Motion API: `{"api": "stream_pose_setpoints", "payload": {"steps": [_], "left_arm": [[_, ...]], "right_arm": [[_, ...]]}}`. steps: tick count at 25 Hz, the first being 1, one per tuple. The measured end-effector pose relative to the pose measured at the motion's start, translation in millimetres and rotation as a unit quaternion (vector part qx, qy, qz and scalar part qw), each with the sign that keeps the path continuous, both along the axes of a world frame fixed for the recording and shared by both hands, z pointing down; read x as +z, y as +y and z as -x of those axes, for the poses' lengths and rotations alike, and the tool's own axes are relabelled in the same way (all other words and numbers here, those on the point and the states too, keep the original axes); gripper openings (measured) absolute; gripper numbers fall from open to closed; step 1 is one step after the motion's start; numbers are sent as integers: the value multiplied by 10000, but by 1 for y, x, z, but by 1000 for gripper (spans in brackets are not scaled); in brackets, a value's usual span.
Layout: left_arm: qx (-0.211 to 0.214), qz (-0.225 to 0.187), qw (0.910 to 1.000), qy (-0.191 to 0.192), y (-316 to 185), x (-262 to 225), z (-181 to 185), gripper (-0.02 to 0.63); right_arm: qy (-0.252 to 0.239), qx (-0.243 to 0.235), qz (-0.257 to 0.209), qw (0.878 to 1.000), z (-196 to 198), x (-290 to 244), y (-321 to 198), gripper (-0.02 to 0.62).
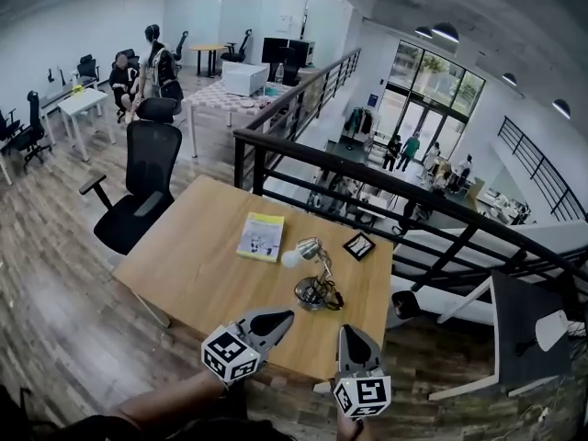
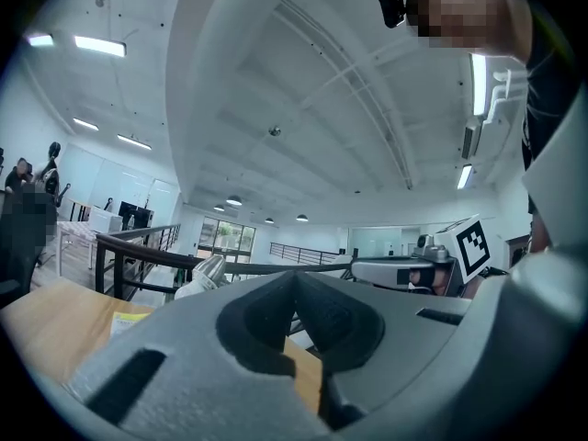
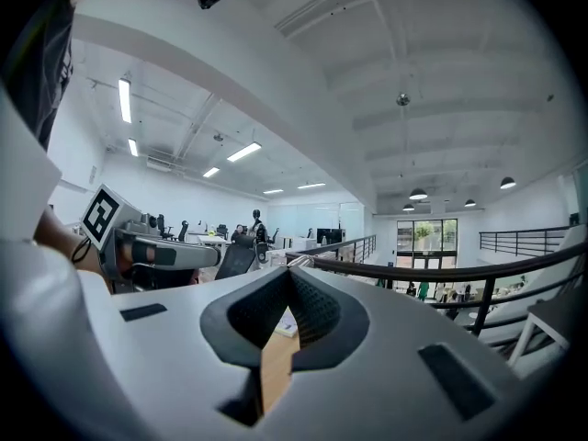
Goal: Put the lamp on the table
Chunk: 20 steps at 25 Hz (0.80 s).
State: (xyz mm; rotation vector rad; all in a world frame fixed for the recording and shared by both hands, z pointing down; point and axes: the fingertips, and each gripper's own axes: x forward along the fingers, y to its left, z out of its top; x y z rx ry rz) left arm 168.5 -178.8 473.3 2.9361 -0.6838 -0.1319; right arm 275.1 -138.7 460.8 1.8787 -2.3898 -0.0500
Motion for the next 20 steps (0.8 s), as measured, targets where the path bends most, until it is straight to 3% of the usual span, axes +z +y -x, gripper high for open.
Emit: {"api": "stream_pose_setpoints", "payload": {"steps": [10, 20], "left_arm": [[38, -21, 9999, 90, 54, -13, 29, 8], [387, -181, 9989, 171, 109, -25, 131, 8]], "right_arm": [[-100, -140, -20, 9999, 40, -5, 50, 16], [-150, -117, -60, 9998, 161, -14, 97, 17]]}}
